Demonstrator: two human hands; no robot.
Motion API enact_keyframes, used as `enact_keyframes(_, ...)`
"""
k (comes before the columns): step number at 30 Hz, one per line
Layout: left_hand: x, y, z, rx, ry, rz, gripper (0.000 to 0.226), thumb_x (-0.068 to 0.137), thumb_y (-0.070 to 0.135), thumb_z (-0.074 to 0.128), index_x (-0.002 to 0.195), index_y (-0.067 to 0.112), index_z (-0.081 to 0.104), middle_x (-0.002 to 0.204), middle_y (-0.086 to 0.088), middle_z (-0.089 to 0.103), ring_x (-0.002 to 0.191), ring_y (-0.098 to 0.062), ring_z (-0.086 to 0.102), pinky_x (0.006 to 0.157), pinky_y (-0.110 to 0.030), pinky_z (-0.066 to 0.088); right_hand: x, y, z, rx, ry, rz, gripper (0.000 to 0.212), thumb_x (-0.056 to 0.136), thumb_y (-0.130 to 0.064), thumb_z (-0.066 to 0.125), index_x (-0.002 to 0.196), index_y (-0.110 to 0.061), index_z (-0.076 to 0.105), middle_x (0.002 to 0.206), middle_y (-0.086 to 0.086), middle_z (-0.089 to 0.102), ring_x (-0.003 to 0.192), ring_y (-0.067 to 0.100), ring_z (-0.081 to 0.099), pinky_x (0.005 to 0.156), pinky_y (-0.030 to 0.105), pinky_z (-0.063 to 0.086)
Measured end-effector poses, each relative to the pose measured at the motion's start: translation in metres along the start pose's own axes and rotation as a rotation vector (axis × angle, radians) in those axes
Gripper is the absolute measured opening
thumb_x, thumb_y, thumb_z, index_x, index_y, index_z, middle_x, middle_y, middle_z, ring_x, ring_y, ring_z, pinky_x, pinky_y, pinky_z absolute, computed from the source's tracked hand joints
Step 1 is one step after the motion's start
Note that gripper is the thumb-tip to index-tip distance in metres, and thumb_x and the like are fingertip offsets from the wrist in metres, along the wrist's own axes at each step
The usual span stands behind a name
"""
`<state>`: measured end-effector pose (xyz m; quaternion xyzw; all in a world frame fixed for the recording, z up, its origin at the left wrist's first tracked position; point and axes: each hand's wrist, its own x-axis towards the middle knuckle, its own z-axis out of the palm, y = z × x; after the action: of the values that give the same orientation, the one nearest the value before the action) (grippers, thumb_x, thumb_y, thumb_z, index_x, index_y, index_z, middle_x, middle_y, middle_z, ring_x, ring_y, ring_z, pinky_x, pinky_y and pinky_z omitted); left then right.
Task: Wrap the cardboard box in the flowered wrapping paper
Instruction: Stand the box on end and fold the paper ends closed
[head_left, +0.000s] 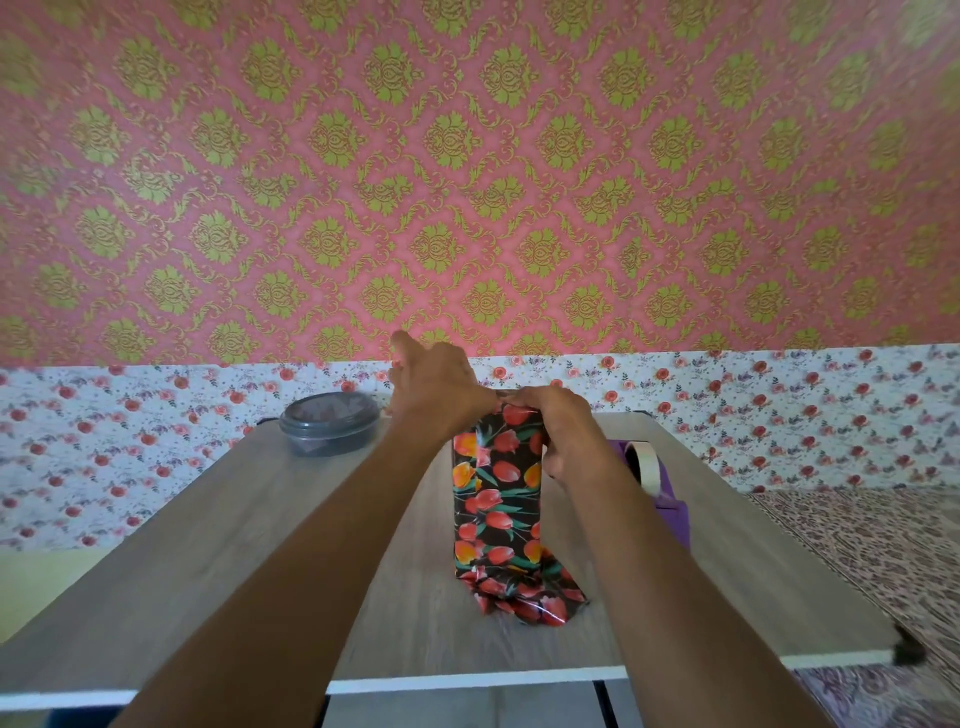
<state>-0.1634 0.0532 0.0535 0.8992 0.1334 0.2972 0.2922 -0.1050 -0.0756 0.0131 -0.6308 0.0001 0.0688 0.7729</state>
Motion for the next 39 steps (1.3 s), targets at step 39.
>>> enact_keyframes(39, -0.043, -0.022, 0.036, 0.018, 0.115, 0.431, 0.031, 0.103, 0.016, 0.051, 0.125, 0.022, 0.071, 0.113, -0.005, 0.076, 0.094, -0.026, 0.072, 0.074, -0.036, 0.058, -0.027, 0.072, -0.134, -0.880, 0.590, -0.046, 0.059, 0.086, -0.055, 0.072, 0.122, -0.014, 0.052, 0.134, 0.020, 0.040, 0.128, 0.045, 0.036, 0.104, 0.058, 0.037)
